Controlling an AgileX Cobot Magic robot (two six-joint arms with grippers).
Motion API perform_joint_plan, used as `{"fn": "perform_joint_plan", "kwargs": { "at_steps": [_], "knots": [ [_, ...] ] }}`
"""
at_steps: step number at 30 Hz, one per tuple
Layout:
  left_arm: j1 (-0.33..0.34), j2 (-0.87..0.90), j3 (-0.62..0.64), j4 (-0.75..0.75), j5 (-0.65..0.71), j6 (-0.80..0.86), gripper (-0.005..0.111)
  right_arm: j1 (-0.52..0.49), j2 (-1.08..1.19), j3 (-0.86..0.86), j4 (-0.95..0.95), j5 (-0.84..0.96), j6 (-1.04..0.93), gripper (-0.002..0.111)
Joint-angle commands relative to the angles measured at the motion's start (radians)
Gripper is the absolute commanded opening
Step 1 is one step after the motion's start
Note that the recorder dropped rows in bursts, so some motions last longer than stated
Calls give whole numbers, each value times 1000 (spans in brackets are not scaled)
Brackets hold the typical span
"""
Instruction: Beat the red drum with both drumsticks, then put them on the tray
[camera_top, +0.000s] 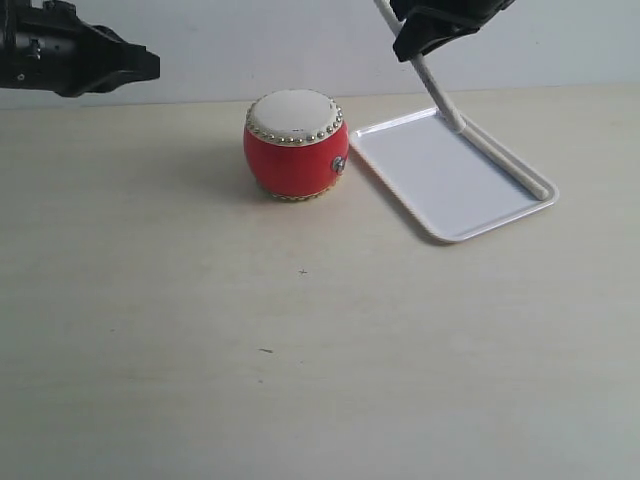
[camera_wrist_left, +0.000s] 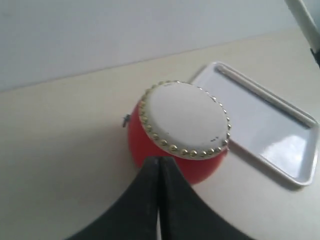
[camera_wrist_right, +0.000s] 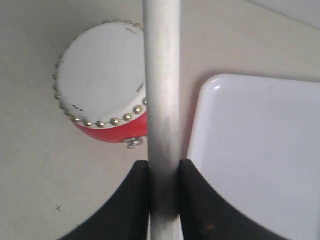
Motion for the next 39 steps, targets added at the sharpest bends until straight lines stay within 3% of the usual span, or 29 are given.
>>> {"fn": "perform_joint_plan", "kwargs": {
  "at_steps": [1, 5, 8, 16, 39],
  "knots": [
    [-63, -115, 60, 5, -231, 5, 0, -5, -9, 2, -125, -41, 118, 0],
    [-139, -185, 103, 13, -468, 13, 0, -5, -9, 2, -154, -41, 144, 0],
    [-166, -205, 114, 16, -534, 13, 0, -5, -9, 2, -154, -41, 155, 0],
    [-166, -206, 114, 19, -526, 13, 0, -5, 14, 2, -261, -41, 253, 0],
    [-166, -203, 114, 21, -518, 13, 0, -5, 245, 2, -250, -112, 268, 0]
  ]
}}
